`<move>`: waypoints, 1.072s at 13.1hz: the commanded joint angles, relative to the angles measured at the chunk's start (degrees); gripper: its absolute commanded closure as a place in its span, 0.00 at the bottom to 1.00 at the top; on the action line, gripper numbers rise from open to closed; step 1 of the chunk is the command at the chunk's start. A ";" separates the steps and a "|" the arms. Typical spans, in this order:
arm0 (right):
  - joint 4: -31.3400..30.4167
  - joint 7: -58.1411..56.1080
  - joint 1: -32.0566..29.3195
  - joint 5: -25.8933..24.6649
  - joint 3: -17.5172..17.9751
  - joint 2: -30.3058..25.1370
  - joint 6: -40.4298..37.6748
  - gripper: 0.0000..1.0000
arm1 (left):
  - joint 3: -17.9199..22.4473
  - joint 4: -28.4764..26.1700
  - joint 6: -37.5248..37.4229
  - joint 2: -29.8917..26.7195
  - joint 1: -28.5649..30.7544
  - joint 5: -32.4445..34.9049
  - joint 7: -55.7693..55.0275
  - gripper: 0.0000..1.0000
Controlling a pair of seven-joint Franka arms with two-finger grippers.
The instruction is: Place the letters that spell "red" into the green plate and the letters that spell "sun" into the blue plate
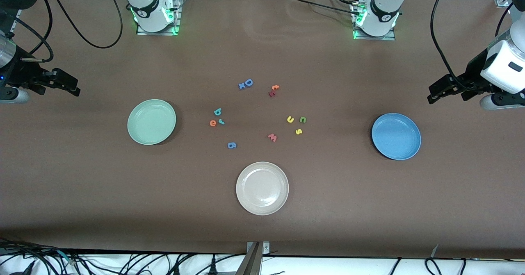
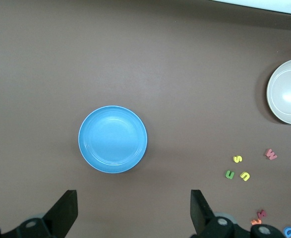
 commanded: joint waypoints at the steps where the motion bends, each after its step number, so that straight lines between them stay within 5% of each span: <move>1: -0.31 -0.59 -0.04 0.58 0.00 -0.49 -0.28 0.00 | 0.00 1.21 -1.04 0.30 0.00 1.31 -0.35 0.00; 14: -0.31 -0.59 0.04 0.58 0.53 -0.58 -0.28 0.00 | -0.18 1.30 -1.04 0.30 0.00 1.40 0.17 0.00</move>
